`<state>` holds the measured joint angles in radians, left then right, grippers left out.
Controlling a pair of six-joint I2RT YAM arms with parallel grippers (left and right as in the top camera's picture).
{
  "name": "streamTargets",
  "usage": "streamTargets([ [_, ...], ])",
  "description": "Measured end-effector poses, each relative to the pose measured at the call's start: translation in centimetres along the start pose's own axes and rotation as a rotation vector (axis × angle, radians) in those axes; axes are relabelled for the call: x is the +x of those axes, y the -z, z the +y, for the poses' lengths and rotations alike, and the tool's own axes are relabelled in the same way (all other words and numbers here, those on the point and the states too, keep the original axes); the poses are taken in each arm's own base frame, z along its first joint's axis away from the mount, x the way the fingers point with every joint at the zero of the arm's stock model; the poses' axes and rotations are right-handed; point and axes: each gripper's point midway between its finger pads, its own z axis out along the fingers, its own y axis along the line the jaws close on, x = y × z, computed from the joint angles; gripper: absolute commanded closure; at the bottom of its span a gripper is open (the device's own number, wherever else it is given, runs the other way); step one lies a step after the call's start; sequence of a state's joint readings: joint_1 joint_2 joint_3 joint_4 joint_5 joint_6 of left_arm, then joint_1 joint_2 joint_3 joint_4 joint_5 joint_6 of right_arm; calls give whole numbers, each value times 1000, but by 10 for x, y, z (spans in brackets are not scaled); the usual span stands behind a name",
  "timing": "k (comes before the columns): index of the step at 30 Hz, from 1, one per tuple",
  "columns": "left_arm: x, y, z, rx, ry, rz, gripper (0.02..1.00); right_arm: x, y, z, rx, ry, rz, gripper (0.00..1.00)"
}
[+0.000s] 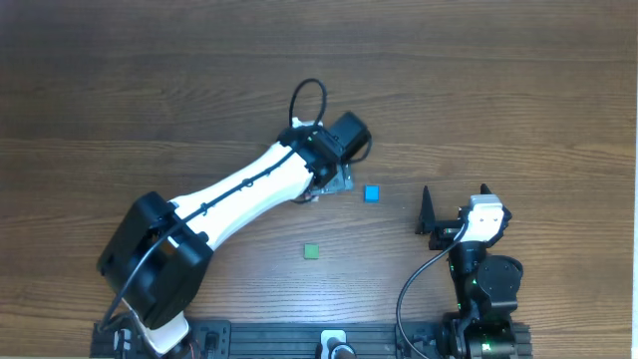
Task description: Stack Cubes
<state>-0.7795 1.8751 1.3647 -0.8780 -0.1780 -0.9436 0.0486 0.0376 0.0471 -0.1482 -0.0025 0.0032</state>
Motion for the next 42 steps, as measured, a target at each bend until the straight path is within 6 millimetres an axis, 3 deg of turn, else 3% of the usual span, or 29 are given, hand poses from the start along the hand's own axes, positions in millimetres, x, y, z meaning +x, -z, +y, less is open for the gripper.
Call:
streamTargets([
  [4, -42, 0, 11, 43, 85, -65, 20, 0, 0, 0, 0, 0, 0, 7],
  [8, -104, 20, 51, 83, 200, -180, 20, 0, 0, 0, 0, 0, 0, 7],
  [11, -140, 58, 89, 110, 275, -282, 23, 0, 0, 0, 0, 0, 0, 7],
  [14, -159, 107, 122, 142, 323, -391, 20, 0, 0, 0, 0, 0, 0, 9],
  [16, -163, 144, 141, 164, 338, -468, 20, 0, 0, 0, 0, 0, 0, 7],
  [18, -160, 199, 166, 199, 344, -596, 20, 0, 0, 0, 0, 0, 0, 7],
  [22, -141, 252, 189, 246, 326, -754, 20, 0, 0, 0, 0, 0, 0, 7],
  [26, -114, 284, 205, 305, 288, -927, 31, 0, 0, 0, 0, 0, 0, 7],
  [32, -71, 265, 221, 330, 187, -1058, 23, 0, 0, 0, 0, 0, -1, 9],
  [37, -49, 223, 221, 340, 66, -1106, 23, 0, 0, 0, 0, 0, 0, 9],
  [42, -39, 192, 220, 341, -10, -1148, 20, 0, 0, 0, 0, 0, 0, 9],
])
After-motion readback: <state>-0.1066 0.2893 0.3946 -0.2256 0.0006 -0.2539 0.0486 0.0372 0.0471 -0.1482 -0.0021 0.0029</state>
